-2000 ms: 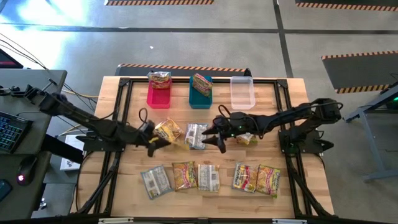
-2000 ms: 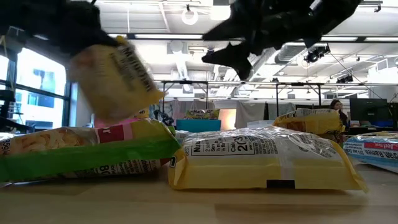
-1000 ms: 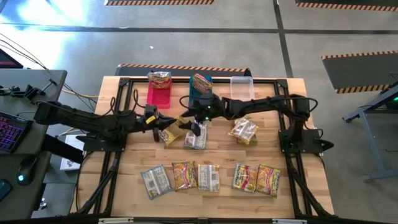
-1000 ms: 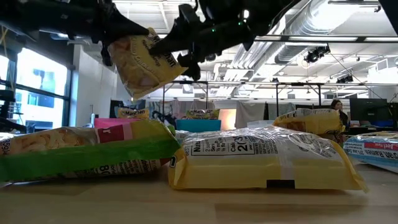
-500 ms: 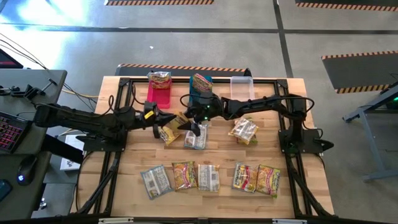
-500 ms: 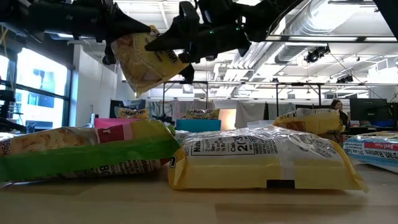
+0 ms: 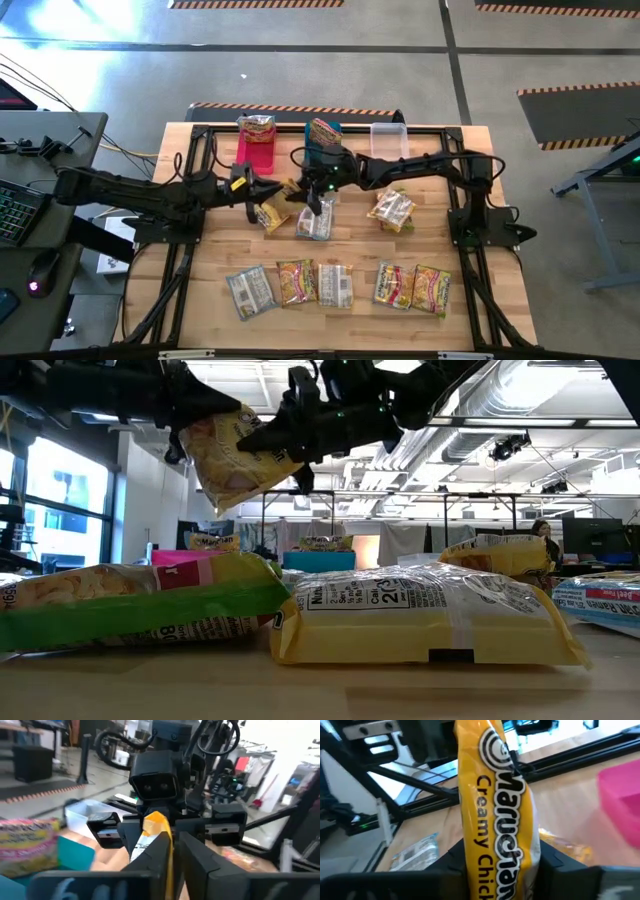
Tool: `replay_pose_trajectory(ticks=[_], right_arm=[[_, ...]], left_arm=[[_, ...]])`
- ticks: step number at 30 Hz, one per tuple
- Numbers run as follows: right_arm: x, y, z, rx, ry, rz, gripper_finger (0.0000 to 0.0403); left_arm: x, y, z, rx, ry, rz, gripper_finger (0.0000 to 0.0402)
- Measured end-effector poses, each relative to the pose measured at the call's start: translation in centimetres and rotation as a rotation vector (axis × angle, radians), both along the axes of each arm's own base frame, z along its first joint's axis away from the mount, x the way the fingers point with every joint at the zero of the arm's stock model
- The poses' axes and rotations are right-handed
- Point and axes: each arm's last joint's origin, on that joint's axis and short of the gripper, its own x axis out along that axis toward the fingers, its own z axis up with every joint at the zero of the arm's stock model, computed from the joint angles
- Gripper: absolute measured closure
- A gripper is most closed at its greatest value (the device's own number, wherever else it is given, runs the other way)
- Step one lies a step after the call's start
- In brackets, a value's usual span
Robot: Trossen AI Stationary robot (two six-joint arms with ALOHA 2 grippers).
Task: Sort Maruchan noodles
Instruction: Put the bottom left yellow noodle pack into the transparent bin
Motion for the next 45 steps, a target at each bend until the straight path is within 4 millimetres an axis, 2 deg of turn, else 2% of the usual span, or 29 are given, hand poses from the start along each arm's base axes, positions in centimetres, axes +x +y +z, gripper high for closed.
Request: replay_pose_trajectory(ticks=[7,12,15,18,22,26,28,31,36,45], right_arm=[[-0.9,-3.5,0.1,-0.016,-0.008,-0.055,0.0306],[-3.3,-6.9,2.0,-0.051,0.019,-0.092,0.0306],[-5.8,-8.4,3.6,-0.142,0.089,-0.102,0.0306],[-9.2,-9.7,5.4,-0.242,0.179,-0.099,0.0306],[-13.8,-11.3,8.2,-0.388,0.408,-0.147,0.0306],[-16.9,-13.4,9.7,-0.565,0.65,-0.181,0.0306],[-17.9,-14.7,9.7,-0.624,0.708,-0.172,0.0306],[-19.2,-16.5,8.5,-0.672,0.792,-0.117,0.0306],[-20.7,-18.8,7.0,-0.664,0.863,-0.094,0.0306],[-21.2,-20.8,4.0,-0.596,0.975,-0.066,0.0306]], left_arm=[[-0.9,2.0,0.4,0.167,0.042,0.096,0.0302],[-1.6,3.1,1.0,0.241,0.003,-0.033,0.0302],[-1.7,3.5,1.0,0.253,-0.007,-0.117,0.032],[-1.8,4.0,0.9,0.28,0.001,-0.149,0.0348],[-1.6,4.8,0.8,0.283,-0.011,-0.177,0.039],[-1.0,5.5,0.5,0.295,-0.03,-0.169,0.0394],[-0.7,5.9,0.4,0.302,-0.038,-0.16,0.0393],[-0.2,6.4,-0.2,0.283,-0.025,-0.146,0.0396],[0.5,6.8,-1.2,0.228,0.011,-0.152,0.04],[0.8,6.8,-1.6,0.21,0.02,-0.156,0.0401]])
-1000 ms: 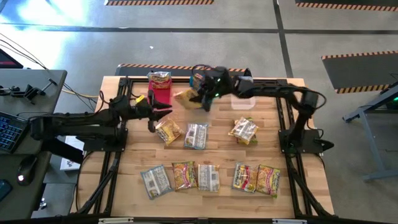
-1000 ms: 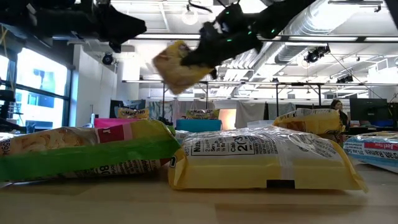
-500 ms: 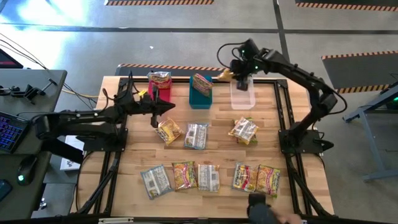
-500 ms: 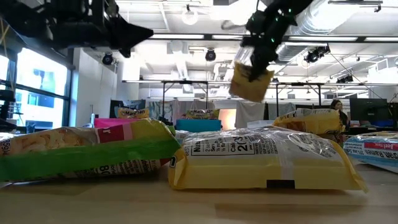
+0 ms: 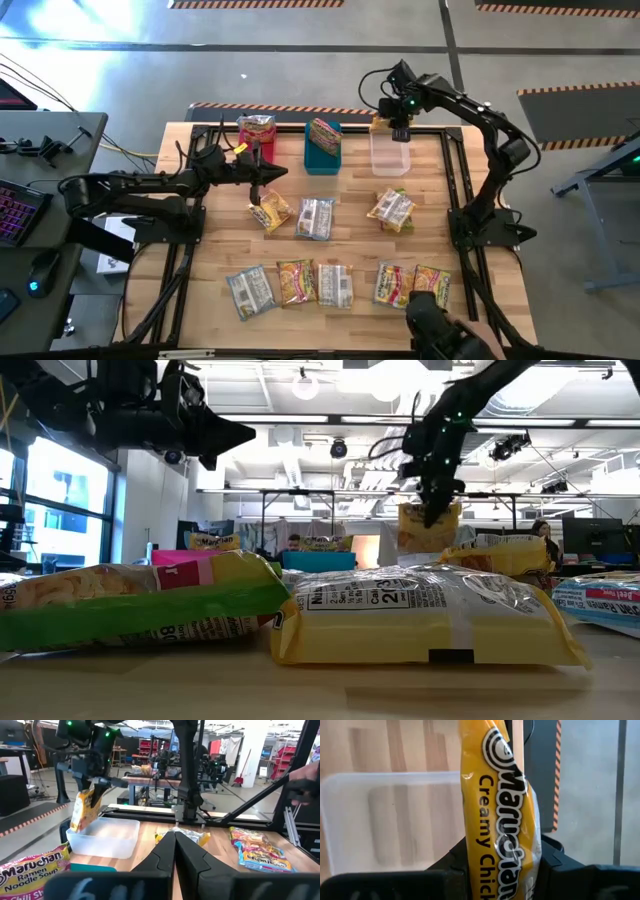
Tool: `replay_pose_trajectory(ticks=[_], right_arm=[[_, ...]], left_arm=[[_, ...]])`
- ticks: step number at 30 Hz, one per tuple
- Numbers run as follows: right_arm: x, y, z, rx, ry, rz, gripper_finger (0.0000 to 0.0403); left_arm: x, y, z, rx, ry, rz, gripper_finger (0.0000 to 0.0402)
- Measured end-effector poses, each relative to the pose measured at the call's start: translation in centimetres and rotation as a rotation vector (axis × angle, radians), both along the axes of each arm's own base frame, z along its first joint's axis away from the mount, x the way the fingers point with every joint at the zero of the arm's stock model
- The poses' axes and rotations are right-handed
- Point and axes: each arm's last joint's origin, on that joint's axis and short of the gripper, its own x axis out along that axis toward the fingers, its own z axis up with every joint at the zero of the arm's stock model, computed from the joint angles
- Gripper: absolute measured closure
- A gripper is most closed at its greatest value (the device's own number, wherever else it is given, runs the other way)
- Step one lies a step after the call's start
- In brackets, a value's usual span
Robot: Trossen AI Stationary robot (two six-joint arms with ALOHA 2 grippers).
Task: Sort Maruchan noodles
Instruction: Put the bottom left yellow noodle pack into the transparent bin
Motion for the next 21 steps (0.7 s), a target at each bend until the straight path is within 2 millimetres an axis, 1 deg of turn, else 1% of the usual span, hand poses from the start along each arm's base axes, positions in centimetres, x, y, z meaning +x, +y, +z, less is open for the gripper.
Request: replay_pose_trajectory(ticks=[11,21], right_arm=[[-0.8,-1.8,-1.9,0.03,0.036,-0.049,0.0306],[-0.1,-2.8,-4.2,0.062,0.051,-0.044,0.0306]], left_arm=[[0.0,0.0,0.0,-0.016,-0.001,0.0,0.0401],[0.0,0.0,0.0,-0.027,-0.001,0.0,0.0401]])
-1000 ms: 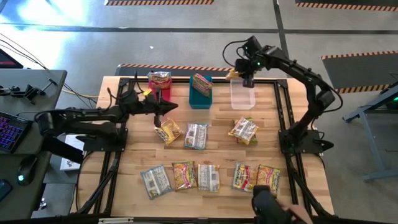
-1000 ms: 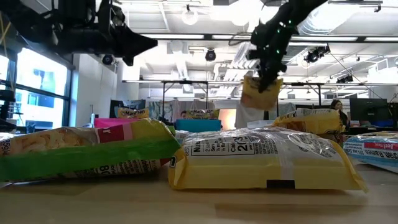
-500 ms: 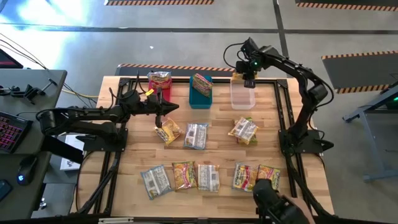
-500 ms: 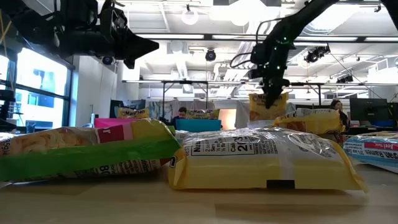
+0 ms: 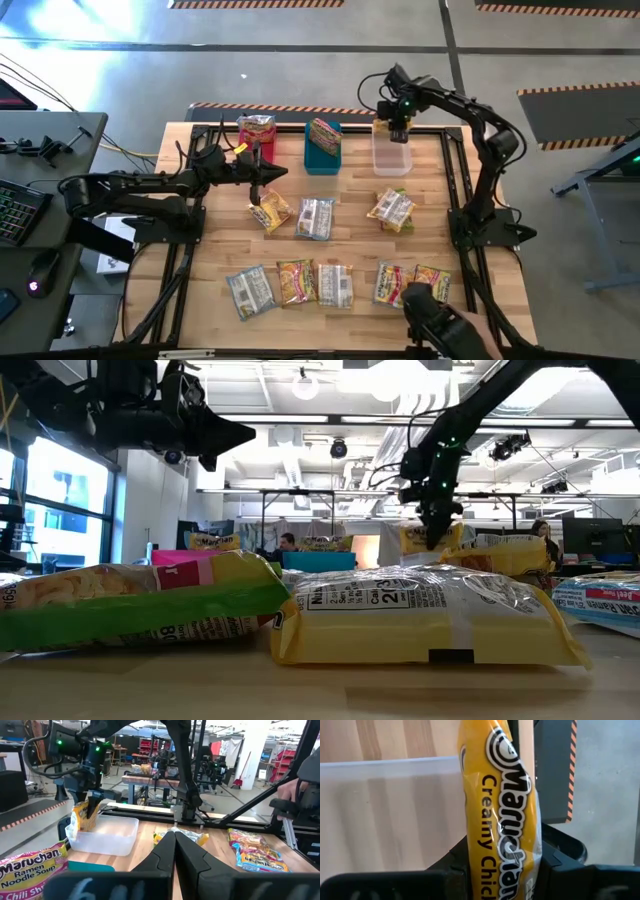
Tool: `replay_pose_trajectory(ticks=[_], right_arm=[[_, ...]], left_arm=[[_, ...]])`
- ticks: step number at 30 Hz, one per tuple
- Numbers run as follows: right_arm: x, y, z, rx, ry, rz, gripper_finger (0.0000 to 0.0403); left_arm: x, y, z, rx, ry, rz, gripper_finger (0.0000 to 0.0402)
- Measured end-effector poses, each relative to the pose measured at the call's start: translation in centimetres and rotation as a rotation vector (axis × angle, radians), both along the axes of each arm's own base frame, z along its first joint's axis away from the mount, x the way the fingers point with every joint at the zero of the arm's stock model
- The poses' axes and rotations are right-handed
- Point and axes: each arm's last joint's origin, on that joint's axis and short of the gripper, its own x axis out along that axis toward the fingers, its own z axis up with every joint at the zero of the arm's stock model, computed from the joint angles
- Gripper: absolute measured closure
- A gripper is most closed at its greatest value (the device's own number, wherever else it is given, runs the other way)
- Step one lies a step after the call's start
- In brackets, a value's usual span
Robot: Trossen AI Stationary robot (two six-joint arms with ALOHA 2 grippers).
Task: Sort Maruchan noodles
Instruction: Put the bottom left yellow noodle pack into the transparent bin
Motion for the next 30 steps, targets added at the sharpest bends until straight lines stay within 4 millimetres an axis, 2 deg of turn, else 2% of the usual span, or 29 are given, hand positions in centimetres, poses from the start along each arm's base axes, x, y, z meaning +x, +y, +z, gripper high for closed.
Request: replay_pose_trajectory(ticks=[10,21,25,30], right_arm=[[0.3,-0.5,-1.6,0.025,0.026,0.007,0.0297],[0.6,-0.8,-1.6,-0.057,0.088,-0.054,0.0215],[0.9,-0.5,-1.1,-0.067,0.089,-0.044,0.0203],[1.5,-0.8,1.2,-0.095,0.058,-0.069,0.0202]], left_arm=[[0.0,0.0,-0.1,-0.003,0.006,0.0,0.0401],[0.0,0.0,-0.1,-0.004,0.006,0.0,0.0401],[0.0,0.0,-0.1,-0.004,0.007,0.0,0.0401],[0.0,0.0,-0.1,-0.012,0.008,-0.001,0.0401]])
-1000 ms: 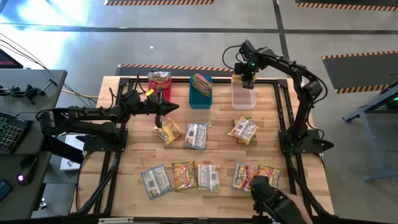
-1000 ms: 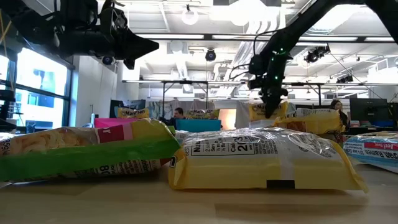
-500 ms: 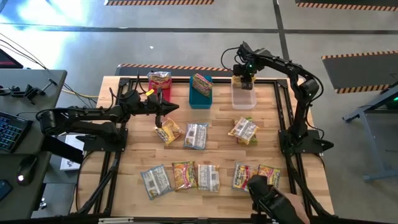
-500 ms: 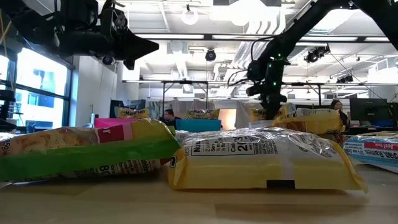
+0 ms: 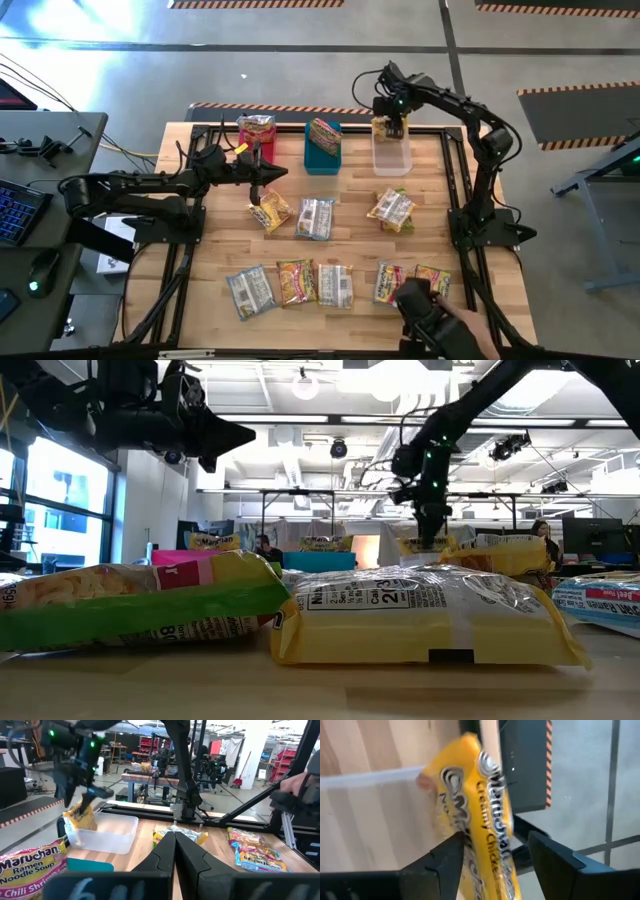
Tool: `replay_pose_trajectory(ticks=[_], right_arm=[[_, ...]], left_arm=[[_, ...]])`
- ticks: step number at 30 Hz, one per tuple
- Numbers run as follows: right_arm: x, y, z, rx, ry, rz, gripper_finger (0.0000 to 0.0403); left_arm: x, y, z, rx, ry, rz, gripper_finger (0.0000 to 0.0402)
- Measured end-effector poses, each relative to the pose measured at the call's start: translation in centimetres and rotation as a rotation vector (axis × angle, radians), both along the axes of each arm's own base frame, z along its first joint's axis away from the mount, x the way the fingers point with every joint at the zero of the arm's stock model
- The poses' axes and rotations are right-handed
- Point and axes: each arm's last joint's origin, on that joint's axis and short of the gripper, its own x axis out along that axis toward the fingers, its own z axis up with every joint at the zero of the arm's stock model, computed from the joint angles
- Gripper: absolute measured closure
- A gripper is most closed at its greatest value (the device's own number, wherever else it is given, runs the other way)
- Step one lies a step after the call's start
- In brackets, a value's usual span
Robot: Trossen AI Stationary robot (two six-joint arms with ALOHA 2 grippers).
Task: Sort Maruchan noodles
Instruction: Put the bottom left yellow noodle pack into the transparent bin, then adjust the green noodle pack in the blue bin
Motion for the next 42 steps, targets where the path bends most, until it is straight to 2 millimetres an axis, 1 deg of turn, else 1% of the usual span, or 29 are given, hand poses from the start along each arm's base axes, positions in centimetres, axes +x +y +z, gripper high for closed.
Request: replay_pose_trajectory(ticks=[6,10,14,17,20,26,30,34,38,42], right_arm=[[0.6,-0.5,3.8,-0.047,-0.064,-0.053,0.0202],[0.8,-0.6,6.2,-0.042,-0.15,-0.115,0.0202],[1.3,-0.3,8.0,0.04,-0.307,-0.234,0.0202],[2.3,0.6,8.4,0.142,-0.41,-0.294,0.0201],[3.8,1.7,8.3,0.215,-0.458,-0.286,0.0201],[7.2,3.5,7.9,0.22,-0.512,-0.307,0.0201],[10.0,4.3,6.3,0.246,-0.547,-0.334,0.02],[12.4,4.4,4.4,0.248,-0.579,-0.329,0.02],[13.4,4.0,2.9,0.259,-0.58,-0.34,0.0193],[13.7,3.7,1.6,0.283,-0.56,-0.378,0.0157]], left_arm=[[0.0,0.0,-0.2,-0.01,0.02,0.003,0.0401],[0.0,0.0,-0.3,-0.013,0.027,0.007,0.0401],[0.0,0.0,-0.3,-0.013,0.027,0.007,0.0401],[0.0,0.0,-0.3,-0.007,0.027,0.007,0.0401],[0.0,0.0,-0.3,-0.004,0.028,0.007,0.0401],[0.0,0.0,-0.4,-0.008,0.035,0.007,0.0401],[0.0,0.0,-0.4,-0.011,0.041,0.008,0.0401],[0.0,0.0,-0.4,-0.011,0.041,0.008,0.0401],[0.0,0.0,-0.5,-0.028,0.044,0.008,0.0401],[0.0,0.0,-0.5,-0.029,0.047,0.008,0.0401]])
